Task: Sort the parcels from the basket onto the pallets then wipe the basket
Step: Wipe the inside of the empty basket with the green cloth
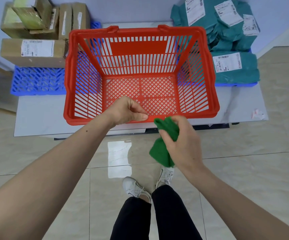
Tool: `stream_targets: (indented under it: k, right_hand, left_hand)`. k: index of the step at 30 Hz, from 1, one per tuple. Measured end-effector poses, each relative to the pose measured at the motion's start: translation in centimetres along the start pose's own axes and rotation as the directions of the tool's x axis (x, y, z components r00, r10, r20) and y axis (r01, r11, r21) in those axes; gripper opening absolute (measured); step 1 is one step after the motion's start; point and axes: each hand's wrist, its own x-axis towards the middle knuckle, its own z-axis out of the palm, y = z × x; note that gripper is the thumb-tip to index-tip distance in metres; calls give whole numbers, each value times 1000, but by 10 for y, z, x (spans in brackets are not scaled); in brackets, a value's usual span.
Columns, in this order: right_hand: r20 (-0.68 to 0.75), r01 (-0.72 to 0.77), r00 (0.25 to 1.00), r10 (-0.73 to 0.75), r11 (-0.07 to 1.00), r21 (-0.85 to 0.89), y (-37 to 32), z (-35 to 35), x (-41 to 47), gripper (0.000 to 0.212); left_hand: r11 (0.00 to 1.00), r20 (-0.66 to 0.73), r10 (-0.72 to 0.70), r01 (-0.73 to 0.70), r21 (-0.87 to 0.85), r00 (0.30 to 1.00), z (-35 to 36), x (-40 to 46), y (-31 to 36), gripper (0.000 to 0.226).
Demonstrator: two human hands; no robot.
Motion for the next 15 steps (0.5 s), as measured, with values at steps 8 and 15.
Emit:
stream_targets:
  k: [8,15]
  right_hand:
    - [-29,118,992,-126,976,-185,18,19,2,22]
    - [-158,234,949,-274,944,-231,-1,23,20,22]
  left_hand:
    - [1000,-46,1,0,16,999,1,2,-2,14]
    - [1000,-61,-13,14,12,998,0,3,-4,23]
